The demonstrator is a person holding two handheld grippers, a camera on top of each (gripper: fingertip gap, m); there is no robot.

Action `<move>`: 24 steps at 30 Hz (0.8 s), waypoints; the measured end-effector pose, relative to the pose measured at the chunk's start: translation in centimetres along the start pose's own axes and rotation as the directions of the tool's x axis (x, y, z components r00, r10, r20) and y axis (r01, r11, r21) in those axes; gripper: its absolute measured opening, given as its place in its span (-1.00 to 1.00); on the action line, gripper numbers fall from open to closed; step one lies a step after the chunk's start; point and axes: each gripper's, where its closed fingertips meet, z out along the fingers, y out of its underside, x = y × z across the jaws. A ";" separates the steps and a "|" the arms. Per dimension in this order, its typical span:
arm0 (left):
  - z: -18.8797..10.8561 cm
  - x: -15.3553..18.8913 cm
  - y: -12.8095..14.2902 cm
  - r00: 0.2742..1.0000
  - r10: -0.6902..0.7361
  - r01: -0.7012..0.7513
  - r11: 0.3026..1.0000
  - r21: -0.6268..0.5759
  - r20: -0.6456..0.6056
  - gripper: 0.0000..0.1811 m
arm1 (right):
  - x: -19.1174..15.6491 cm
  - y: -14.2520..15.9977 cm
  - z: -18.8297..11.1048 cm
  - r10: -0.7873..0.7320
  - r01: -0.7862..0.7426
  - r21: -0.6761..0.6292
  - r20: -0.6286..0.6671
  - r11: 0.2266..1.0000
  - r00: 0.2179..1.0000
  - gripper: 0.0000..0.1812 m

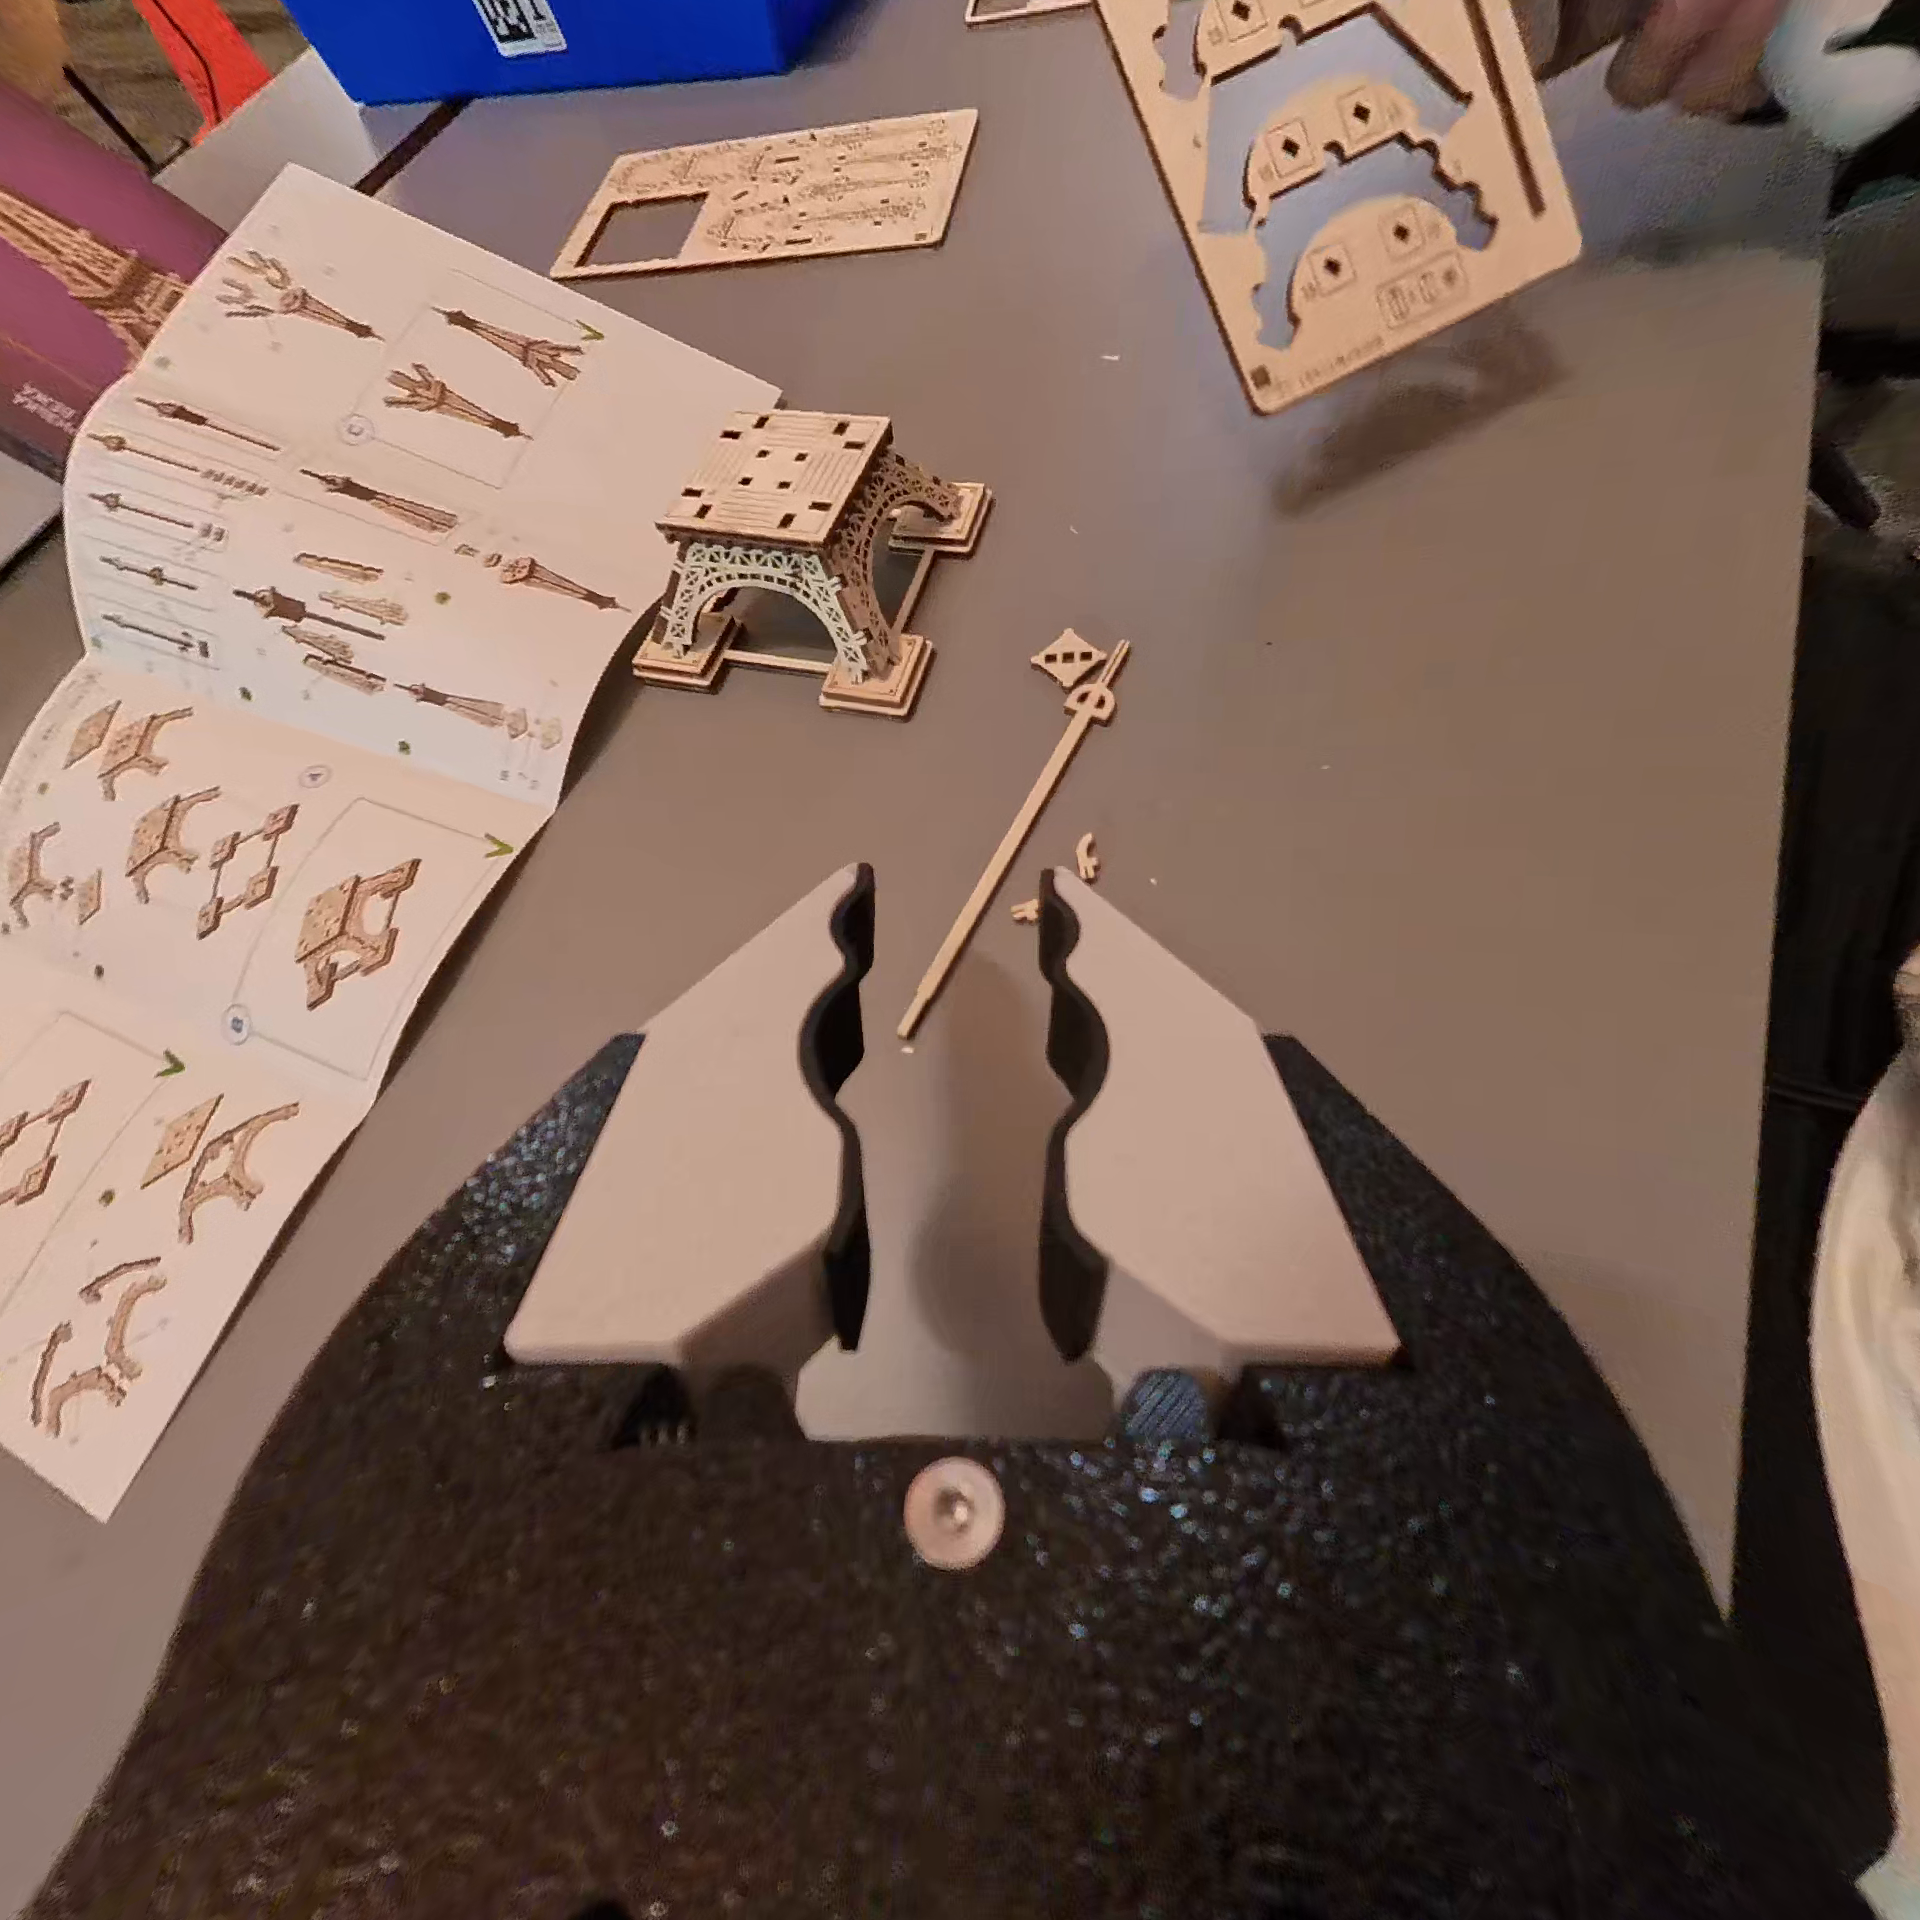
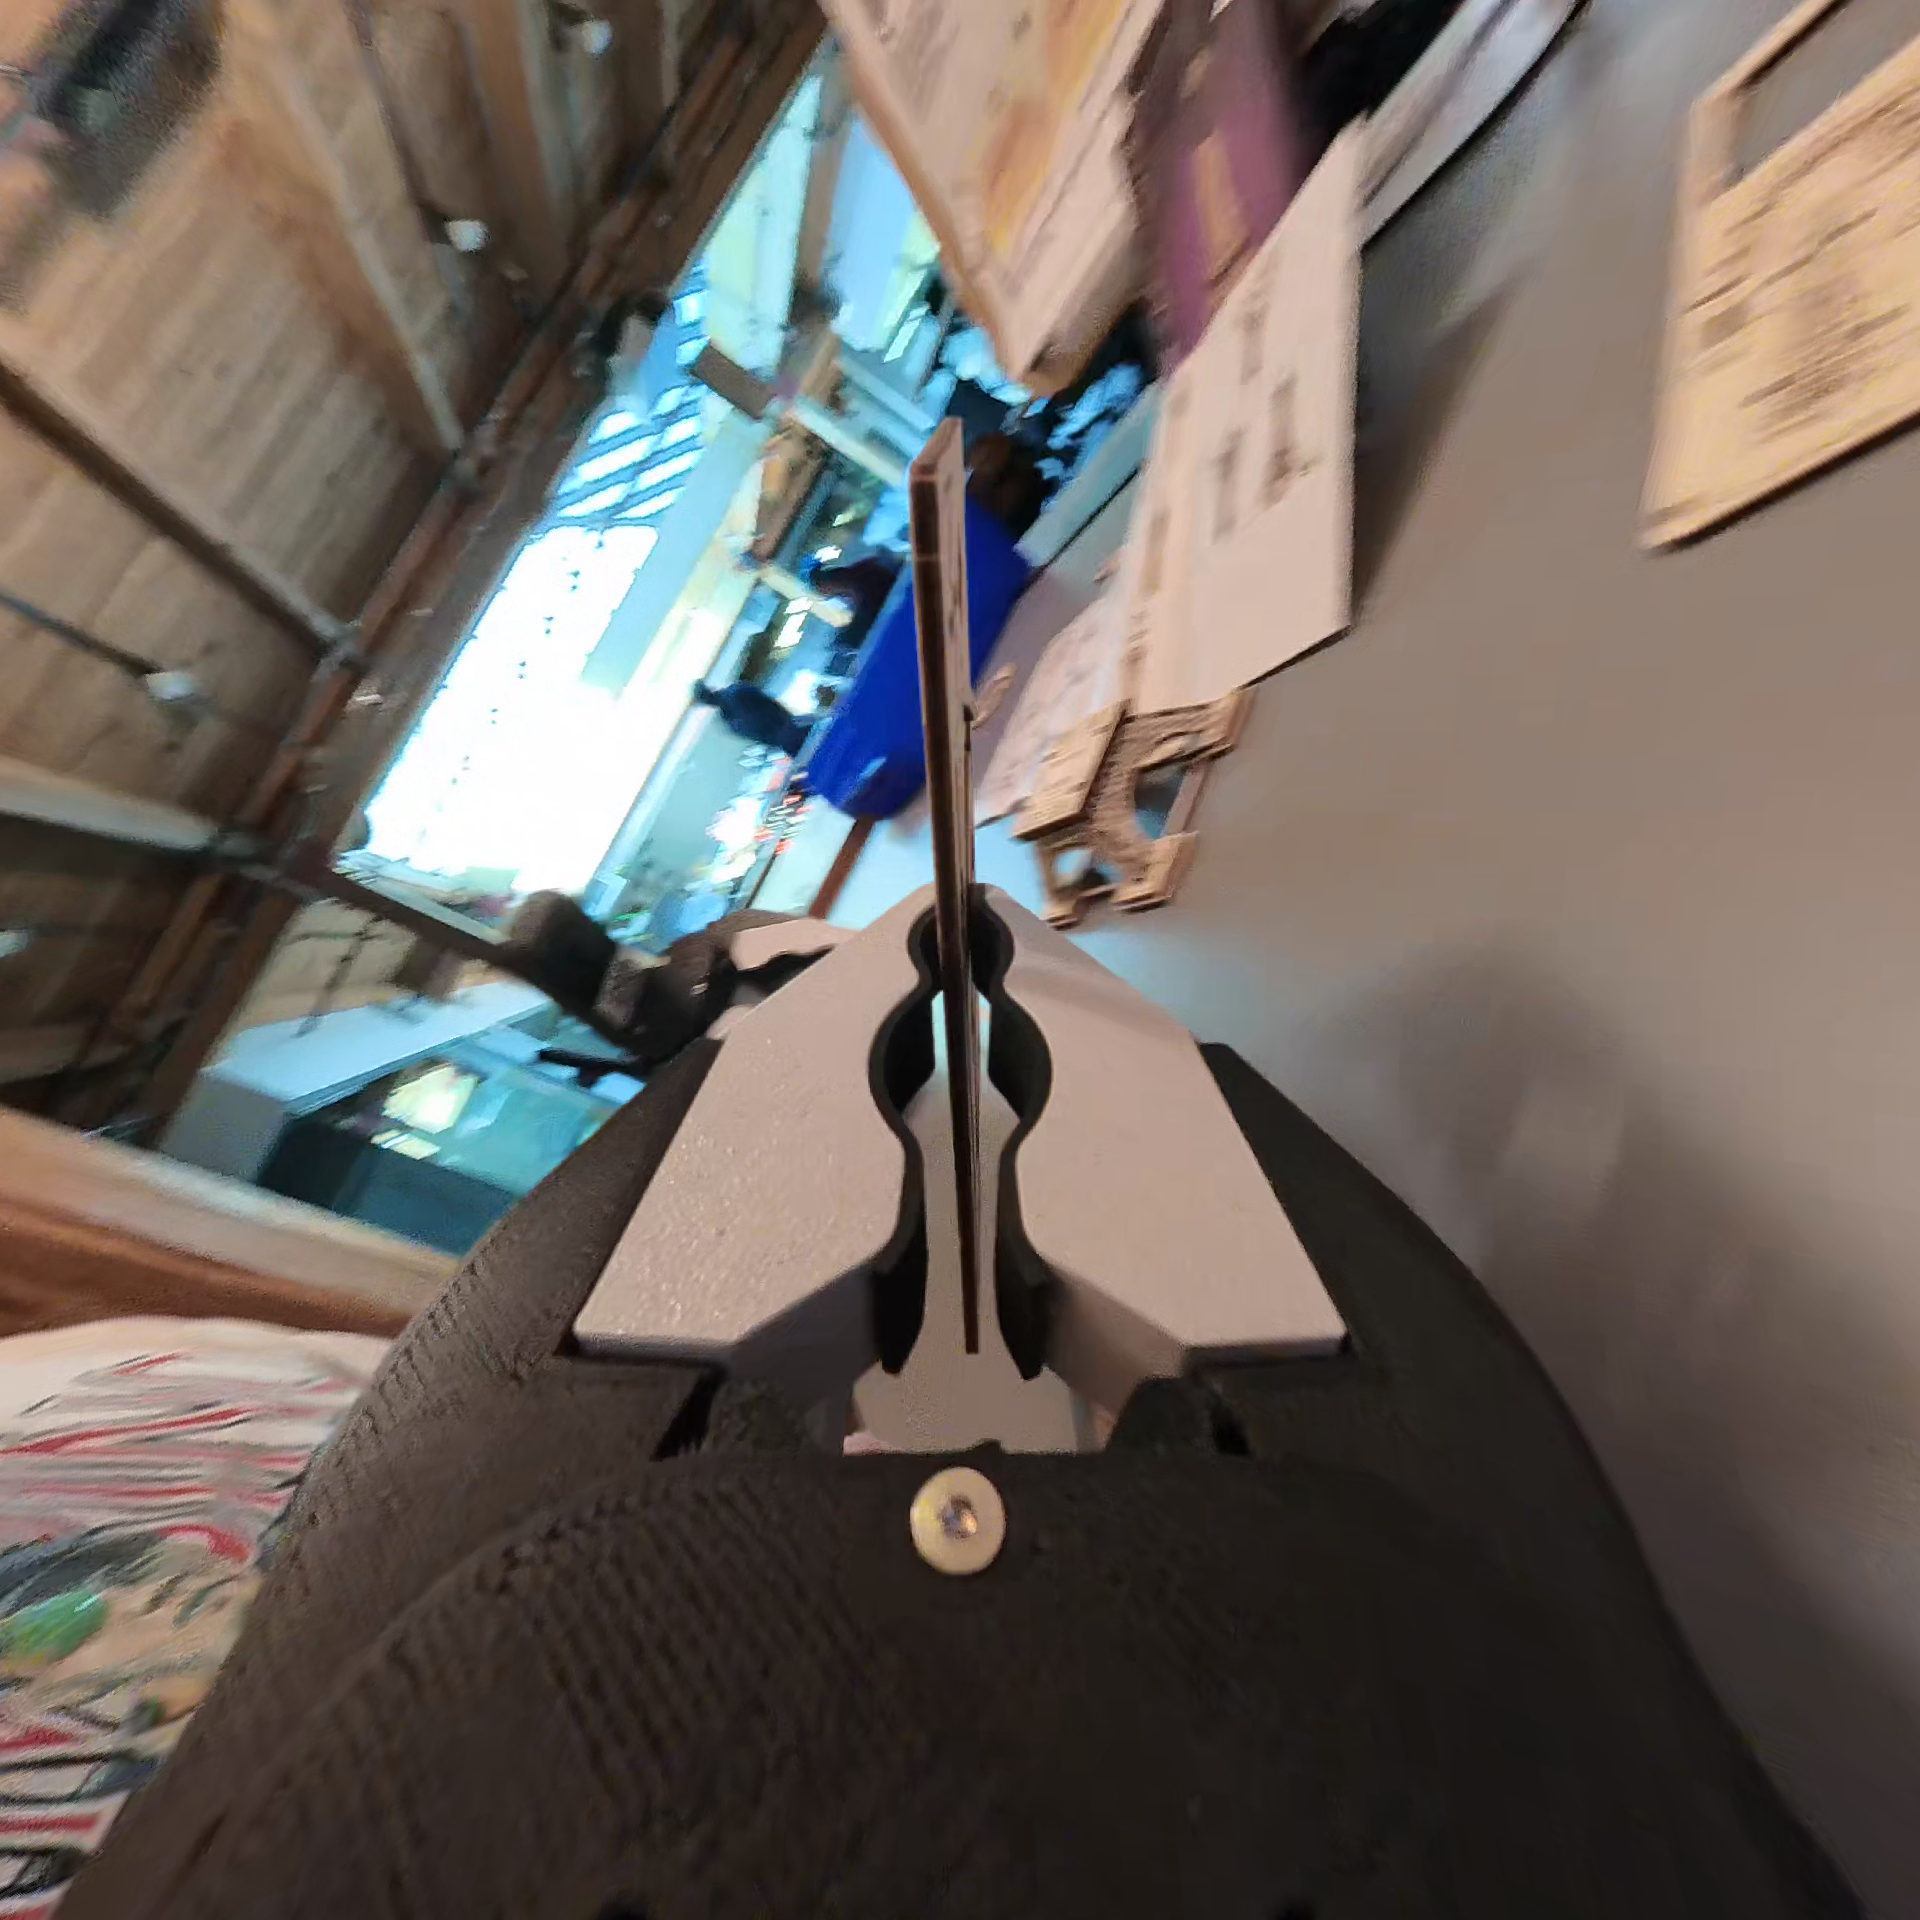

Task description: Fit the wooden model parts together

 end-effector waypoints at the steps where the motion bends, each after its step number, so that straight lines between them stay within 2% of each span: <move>1: 0.2 -0.1 -0.1 1.000 0.001 -0.001 1.000 0.006 0.001 -0.68 | 0.9 -0.8 -1.0 -0.015 0.016 0.014 -0.052 1.000 0.999 -1.00; 5: 0.7 -1.1 -0.8 0.999 -0.032 0.031 0.999 0.040 0.017 -0.68 | 3.0 -3.1 -4.0 -0.012 0.013 0.009 -0.126 1.000 0.992 -1.00; 10: 0.6 -2.2 -1.8 0.999 0.000 -0.003 0.999 0.044 0.051 -0.68 | 6.0 -4.8 -5.8 -0.022 0.010 -0.057 -0.210 0.998 0.978 -1.00; 18: -0.2 -3.5 -1.8 0.994 0.046 -0.048 0.999 0.020 0.095 -0.68 | 10.3 -4.1 -4.9 -0.016 -0.054 -0.247 -0.270 0.967 0.963 -0.93; 20: -0.3 -3.5 -1.7 0.994 0.046 -0.048 0.999 0.019 0.097 -0.68 | 10.3 -4.2 -4.4 0.010 -0.074 -0.259 -0.239 0.963 0.971 -0.93; 24: -0.5 -3.6 -1.3 0.994 0.042 -0.043 0.999 0.010 0.103 -0.67 | 10.9 -4.3 -4.1 -0.053 -0.044 -0.338 -0.272 0.940 0.961 -0.91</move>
